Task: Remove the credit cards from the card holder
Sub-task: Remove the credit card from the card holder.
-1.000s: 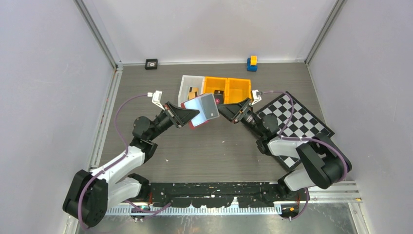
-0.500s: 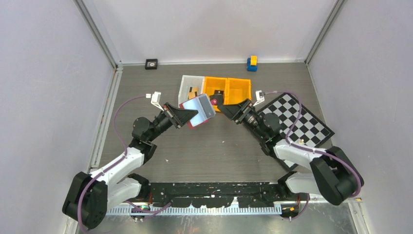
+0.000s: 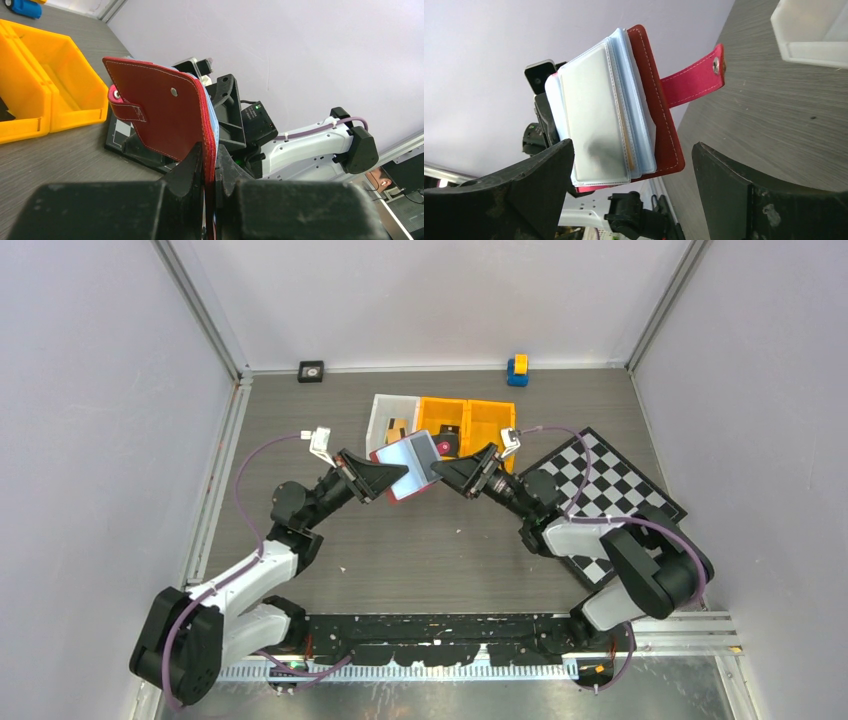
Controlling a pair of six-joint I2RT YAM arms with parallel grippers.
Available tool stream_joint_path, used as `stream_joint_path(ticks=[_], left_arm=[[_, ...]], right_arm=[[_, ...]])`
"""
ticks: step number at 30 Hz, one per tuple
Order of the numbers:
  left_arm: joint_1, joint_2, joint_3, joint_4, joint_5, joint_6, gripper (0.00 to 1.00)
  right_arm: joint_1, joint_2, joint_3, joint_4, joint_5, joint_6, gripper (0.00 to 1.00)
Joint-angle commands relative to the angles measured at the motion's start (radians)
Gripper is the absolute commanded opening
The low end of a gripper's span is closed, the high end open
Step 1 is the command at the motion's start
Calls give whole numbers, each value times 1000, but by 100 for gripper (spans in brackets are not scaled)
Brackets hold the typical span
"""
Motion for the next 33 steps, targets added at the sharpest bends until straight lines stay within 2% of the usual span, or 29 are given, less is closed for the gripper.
stream_joint_path(ticks=[1, 6, 14, 22, 28, 33], left_arm=[[4, 10, 2, 111, 6, -14, 0], [4, 35, 3, 118, 9, -32, 0], [4, 83, 16, 77, 25, -34, 0], [4, 111, 34, 35, 39, 0, 0], [4, 120, 38, 16, 38, 19, 0], [4, 122, 41, 13, 42, 18, 0]], right_arm=[[8, 51, 31, 201, -33, 121, 92], [8, 34, 23, 230, -34, 115, 92], [-7, -75, -18, 161, 3, 45, 92], [-23, -235, -37, -83, 64, -130, 92], [-22, -253, -21, -111, 41, -163, 79], [-22, -221, -1, -106, 2, -164, 60]])
